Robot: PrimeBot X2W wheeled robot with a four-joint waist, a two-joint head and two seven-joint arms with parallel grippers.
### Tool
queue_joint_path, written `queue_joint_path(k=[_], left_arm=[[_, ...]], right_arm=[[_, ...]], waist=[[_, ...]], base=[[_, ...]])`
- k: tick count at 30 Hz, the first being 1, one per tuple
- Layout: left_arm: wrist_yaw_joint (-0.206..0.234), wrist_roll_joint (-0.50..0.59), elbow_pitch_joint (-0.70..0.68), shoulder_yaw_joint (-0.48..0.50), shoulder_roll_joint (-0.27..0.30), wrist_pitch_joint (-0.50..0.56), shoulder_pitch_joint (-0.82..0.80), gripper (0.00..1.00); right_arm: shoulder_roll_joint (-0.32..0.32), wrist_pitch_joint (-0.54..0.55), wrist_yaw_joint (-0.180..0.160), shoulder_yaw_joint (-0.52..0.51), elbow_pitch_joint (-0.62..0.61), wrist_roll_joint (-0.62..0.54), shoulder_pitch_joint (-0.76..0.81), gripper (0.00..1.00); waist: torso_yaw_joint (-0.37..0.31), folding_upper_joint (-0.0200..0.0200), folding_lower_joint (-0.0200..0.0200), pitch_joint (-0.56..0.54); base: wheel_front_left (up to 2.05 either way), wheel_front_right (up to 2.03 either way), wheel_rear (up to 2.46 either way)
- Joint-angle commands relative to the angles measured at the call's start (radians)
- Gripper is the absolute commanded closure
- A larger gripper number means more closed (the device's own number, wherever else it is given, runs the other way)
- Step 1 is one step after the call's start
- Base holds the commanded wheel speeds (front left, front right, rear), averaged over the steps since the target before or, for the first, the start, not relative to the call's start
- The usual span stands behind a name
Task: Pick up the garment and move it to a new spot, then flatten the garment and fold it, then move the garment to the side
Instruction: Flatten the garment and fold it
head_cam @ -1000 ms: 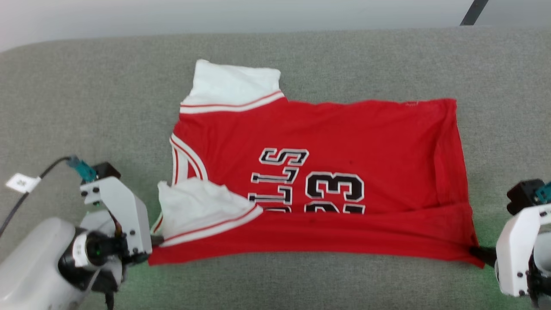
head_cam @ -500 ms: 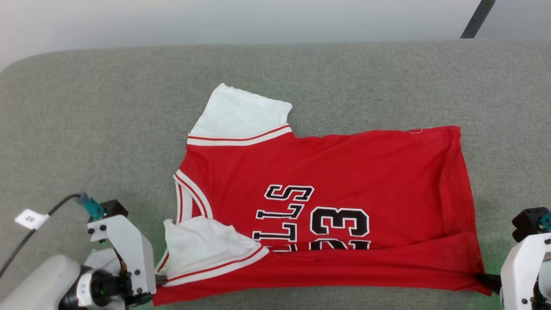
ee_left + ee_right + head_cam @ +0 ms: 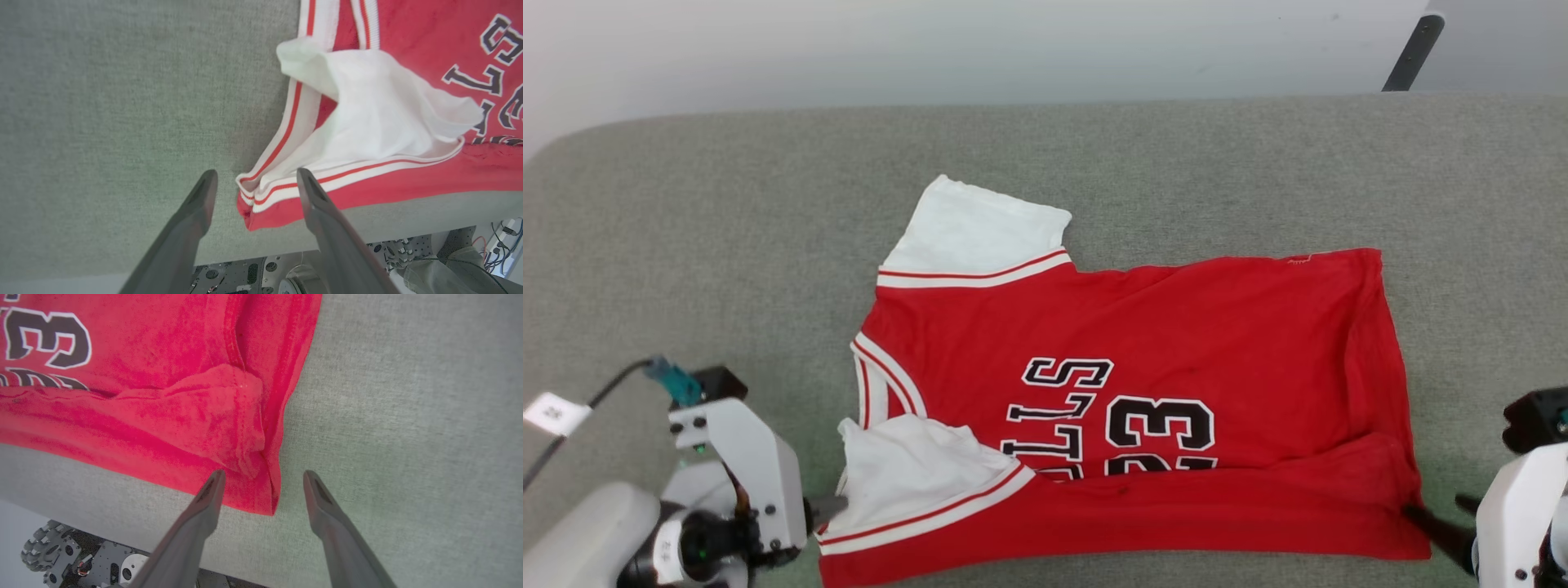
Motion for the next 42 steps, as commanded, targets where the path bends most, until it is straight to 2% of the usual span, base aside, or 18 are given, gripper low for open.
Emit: queue_joint_path(k=[1, 7, 15, 21, 25, 31, 33, 42], left_arm=[[-0.011, 0.010, -0.017, 0.011, 0.007, -0.013, -0.017, 0.00], [-0.050, 0.058, -0.038, 0.049, 0.012, -0.091, -0.087, 0.00], [-0.144, 0.124, 0.005, 0.071, -0.012, -0.186, -0.225, 0.00], [-0.214, 0.189, 0.073, 0.069, -0.038, -0.242, -0.369, 0.00], [-0.250, 0.222, 0.145, 0.066, -0.063, -0.272, -0.465, 0.00], [-0.302, 0.258, 0.263, 0.044, -0.084, -0.263, -0.587, 0.00], [-0.331, 0.269, 0.298, 0.025, -0.078, -0.239, -0.623, 0.00], [-0.370, 0.319, 0.460, -0.033, -0.075, -0.130, -0.757, 0.00]], right_arm=[[-0.001, -0.025, -0.001, -0.008, -0.031, -0.015, 0.006, 0.00], [0.008, -0.190, -0.001, 0.001, -0.121, -0.050, 0.003, 0.00], [-0.009, -0.562, -0.001, 0.056, -0.162, -0.163, -0.065, 0.00], [0.028, -0.825, -0.001, 0.060, -0.141, -0.281, -0.138, 0.00], [0.066, -0.954, -0.001, 0.055, -0.133, -0.339, -0.177, 0.00], [0.112, -1.042, -0.001, 0.058, -0.116, -0.370, -0.212, 0.00], [0.124, -1.052, -0.001, 0.060, -0.110, -0.368, -0.214, 0.00], [0.139, -1.078, -0.001, 0.079, -0.082, -0.360, -0.234, 0.00]], waist=[[-0.005, -0.0001, 0.0000, -0.001], [-0.023, -0.0001, 0.0000, 0.004], [-0.071, -0.0001, 0.0000, 0.034], [-0.120, -0.0001, 0.0000, 0.086], [-0.153, -0.0001, 0.0000, 0.133], [-0.200, -0.0001, 0.0000, 0.207], [-0.213, -0.0001, 0.0000, 0.229], [-0.249, -0.0001, 0.0000, 0.295]], base=[[0.00, 0.00, 0.00], [0.00, 0.00, 0.00], [0.00, 0.00, 0.00], [0.00, 0.00, 0.00], [0.00, 0.00, 0.00], [0.00, 0.00, 0.00], [0.00, 0.00, 0.00], [0.00, 0.00, 0.00]])
